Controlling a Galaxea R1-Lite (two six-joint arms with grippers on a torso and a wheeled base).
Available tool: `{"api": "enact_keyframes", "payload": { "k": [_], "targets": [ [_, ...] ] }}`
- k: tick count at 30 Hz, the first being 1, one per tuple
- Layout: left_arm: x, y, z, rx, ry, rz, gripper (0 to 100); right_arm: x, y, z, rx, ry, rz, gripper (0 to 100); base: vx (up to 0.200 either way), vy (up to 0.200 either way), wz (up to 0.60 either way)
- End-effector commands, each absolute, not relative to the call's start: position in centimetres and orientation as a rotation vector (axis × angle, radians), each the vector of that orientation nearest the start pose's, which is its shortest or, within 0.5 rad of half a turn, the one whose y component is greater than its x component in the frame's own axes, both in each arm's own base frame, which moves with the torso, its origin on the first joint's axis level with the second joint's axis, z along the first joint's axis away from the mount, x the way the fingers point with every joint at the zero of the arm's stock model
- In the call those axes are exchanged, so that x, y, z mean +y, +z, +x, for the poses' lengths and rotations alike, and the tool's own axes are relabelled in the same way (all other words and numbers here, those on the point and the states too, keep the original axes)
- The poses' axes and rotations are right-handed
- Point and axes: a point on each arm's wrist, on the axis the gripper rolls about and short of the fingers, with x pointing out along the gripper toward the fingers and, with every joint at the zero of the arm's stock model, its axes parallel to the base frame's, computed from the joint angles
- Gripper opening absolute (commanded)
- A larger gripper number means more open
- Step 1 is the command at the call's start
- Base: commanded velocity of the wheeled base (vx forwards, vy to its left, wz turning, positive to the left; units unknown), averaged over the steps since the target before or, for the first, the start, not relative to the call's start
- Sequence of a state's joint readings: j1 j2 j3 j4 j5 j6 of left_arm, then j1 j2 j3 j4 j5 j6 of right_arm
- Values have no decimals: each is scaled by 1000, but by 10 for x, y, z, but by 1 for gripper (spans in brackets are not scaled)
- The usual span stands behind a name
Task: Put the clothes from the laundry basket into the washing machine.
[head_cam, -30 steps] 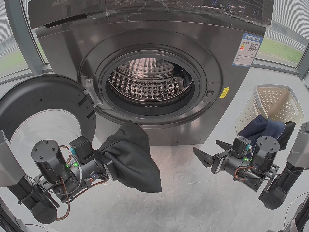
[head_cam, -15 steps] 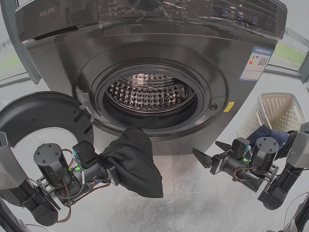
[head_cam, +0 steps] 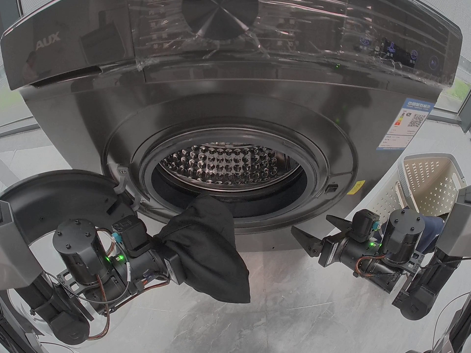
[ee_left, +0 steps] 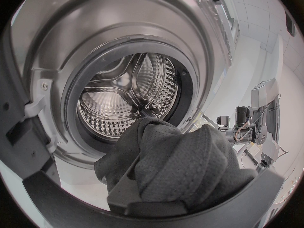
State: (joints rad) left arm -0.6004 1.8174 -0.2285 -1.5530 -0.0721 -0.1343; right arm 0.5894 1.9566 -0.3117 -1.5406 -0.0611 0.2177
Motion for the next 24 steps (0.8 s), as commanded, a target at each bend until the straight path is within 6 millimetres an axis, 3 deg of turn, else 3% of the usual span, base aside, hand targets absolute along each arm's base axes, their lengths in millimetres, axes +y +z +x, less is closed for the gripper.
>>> {"api": "enact_keyframes", "payload": {
  "k": [1,4,11,24],
  "targets": [
    [-142,110,204,83,-671,-120,0,153,87,231,159,517,178,100,0,0,0],
    [-143,110,203,86,-676,-120,0,154,87,228,161,526,177,100,0,0,0],
    [-148,104,203,108,-688,-112,0,158,76,198,249,601,136,100,0,0,0],
    [-149,103,207,108,-683,-115,0,159,75,198,254,605,134,100,-46,0,0]
  ]
}}
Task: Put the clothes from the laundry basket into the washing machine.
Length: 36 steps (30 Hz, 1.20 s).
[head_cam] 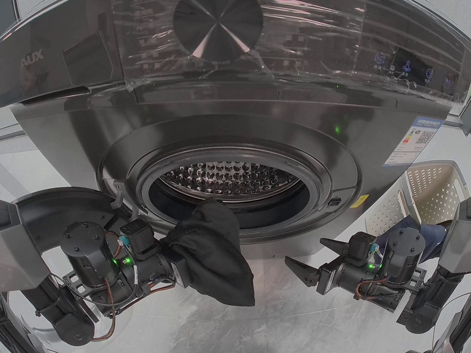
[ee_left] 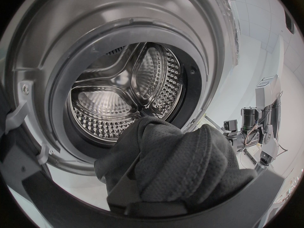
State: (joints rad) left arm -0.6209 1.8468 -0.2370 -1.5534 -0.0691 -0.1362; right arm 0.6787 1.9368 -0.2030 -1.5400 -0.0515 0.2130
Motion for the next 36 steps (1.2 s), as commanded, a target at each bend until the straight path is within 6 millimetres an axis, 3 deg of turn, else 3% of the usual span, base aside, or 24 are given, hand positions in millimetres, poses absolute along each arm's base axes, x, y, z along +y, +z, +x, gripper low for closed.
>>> {"api": "enact_keyframes", "payload": {
  "k": [1,10,12,17,20,24,36],
  "targets": [
    [-150,103,207,108,-682,-117,0,159,75,199,254,605,134,100,0,0,0],
    [-150,109,212,79,-671,-127,0,159,73,197,263,607,130,100,0,0,0],
    [-161,119,228,11,-653,-150,0,163,77,196,244,623,136,100,0,0,0],
    [-193,112,269,-58,-620,-127,0,166,76,192,255,642,134,100,0,0,0],
    [-198,104,283,-67,-602,-95,0,166,75,191,258,639,135,100,0,0,0],
    [-212,99,317,-129,-546,-108,0,160,74,193,262,612,122,100,0,0,0],
    [-229,97,353,-202,-473,-142,0,156,74,198,239,458,112,100,0,0,0]
  ]
}}
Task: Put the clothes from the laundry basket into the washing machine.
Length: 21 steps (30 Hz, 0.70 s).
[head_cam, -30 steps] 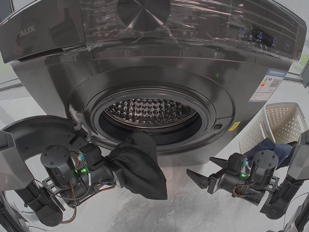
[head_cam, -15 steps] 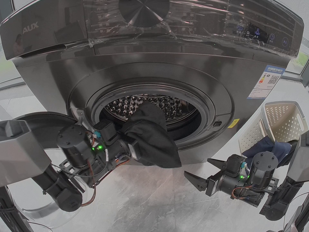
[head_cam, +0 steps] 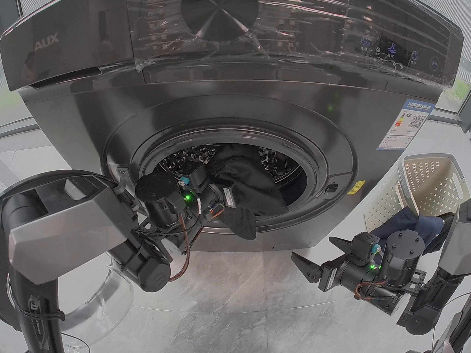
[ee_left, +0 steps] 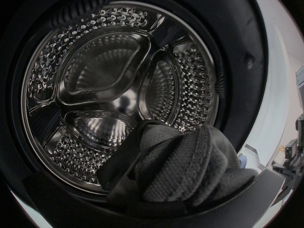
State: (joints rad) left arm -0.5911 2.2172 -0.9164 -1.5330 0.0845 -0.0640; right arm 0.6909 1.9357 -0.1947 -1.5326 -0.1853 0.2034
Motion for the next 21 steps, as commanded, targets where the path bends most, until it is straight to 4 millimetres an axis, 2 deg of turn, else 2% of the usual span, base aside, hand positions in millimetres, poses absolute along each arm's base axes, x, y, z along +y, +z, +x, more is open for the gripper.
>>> {"api": "enact_keyframes", "payload": {
  "k": [1,11,20,21],
  "targets": [
    [-231,97,357,-212,-464,-146,0,155,74,198,240,453,113,100,0,0,0],
    [-239,102,375,-230,-442,-187,0,152,72,202,215,244,100,100,0,0,0],
    [-248,110,395,-276,-385,-234,0,154,72,202,211,238,109,100,0,0,0],
    [-246,107,403,-278,-364,-233,0,153,72,202,214,234,106,100,0,0,0]
  ]
}}
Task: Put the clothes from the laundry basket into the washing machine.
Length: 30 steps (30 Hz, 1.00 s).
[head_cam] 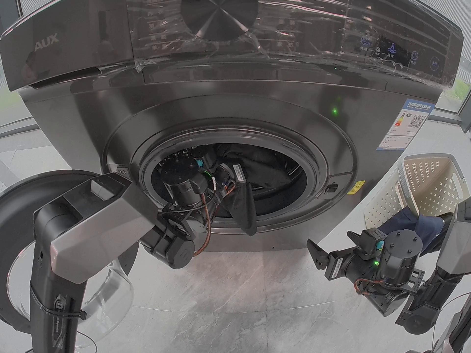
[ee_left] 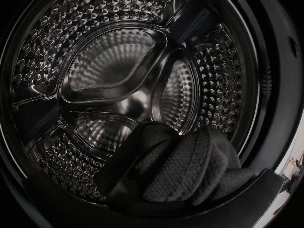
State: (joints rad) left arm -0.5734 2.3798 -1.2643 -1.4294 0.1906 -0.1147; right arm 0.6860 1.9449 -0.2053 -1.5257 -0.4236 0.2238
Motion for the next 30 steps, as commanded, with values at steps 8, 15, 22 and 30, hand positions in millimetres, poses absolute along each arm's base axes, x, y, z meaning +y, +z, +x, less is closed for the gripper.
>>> {"api": "enact_keyframes", "payload": {
  "k": [8,15,22,30],
  "targets": [
    [-245,106,426,-292,-334,-234,0,158,69,200,228,261,120,100,0,0,0],
    [-250,106,439,-301,-328,-237,0,164,65,194,250,332,128,100,0,0,0],
    [-250,105,441,-300,-327,-236,0,169,66,192,268,423,167,100,0,0,0],
    [-252,106,441,-302,-330,-237,0,171,67,192,263,428,168,100,0,0,0]
  ]
}}
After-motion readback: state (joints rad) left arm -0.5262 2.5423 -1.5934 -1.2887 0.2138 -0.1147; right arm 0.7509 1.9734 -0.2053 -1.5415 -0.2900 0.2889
